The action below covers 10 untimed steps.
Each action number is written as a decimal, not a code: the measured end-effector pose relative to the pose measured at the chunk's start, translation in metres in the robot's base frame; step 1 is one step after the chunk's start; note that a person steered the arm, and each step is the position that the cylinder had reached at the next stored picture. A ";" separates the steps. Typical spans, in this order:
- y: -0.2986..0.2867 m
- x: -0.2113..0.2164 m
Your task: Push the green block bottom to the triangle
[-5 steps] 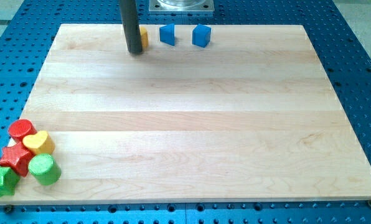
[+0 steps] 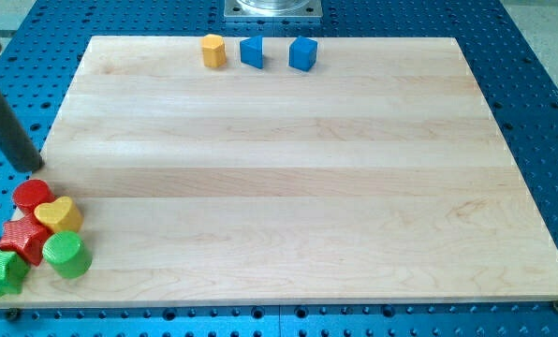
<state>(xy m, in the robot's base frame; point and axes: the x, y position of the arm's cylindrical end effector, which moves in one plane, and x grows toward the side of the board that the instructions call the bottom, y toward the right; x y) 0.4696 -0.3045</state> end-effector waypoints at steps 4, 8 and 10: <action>0.005 0.144; 0.130 0.126; 0.111 0.101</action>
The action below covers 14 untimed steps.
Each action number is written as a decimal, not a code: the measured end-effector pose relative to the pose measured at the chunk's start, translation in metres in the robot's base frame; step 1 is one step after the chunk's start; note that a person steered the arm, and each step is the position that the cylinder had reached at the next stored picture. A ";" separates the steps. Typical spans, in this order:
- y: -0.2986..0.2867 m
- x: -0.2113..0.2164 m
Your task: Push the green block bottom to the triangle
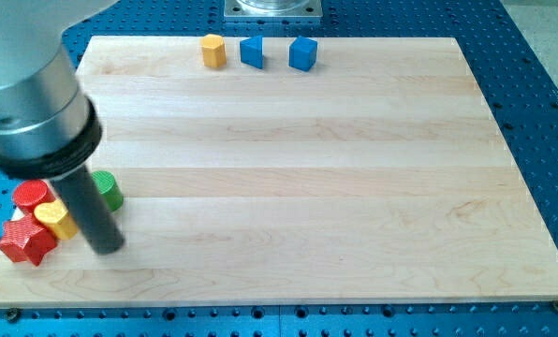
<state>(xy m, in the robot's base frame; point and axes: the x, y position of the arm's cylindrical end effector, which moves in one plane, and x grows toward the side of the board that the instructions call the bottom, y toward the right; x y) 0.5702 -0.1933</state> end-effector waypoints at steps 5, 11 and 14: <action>-0.005 -0.140; 0.214 -0.218; 0.185 -0.250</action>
<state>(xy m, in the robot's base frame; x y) 0.3200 -0.0080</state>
